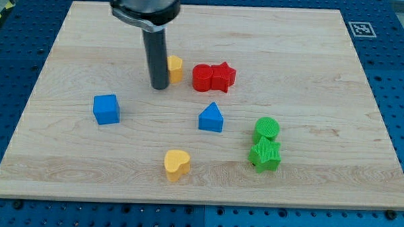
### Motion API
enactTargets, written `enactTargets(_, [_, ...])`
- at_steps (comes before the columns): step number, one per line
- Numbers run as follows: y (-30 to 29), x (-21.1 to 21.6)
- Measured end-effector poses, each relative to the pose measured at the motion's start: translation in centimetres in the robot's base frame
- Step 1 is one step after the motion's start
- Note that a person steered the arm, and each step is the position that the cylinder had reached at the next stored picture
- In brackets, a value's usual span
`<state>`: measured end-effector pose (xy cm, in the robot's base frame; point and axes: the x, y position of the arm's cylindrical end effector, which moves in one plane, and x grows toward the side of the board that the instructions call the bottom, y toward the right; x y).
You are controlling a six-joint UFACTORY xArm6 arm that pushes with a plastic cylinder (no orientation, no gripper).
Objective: Move the yellow hexagon above diagonally to the red blocks
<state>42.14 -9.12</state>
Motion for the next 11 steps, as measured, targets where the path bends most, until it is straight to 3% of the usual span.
enactTargets(1, [0.0, 0.7])
enactTargets(2, [1.9, 4.3])
enactTargets(4, [2.3, -3.2])
enactTargets(6, [3.6, -2.7])
enactTargets(11, [4.5, -6.4])
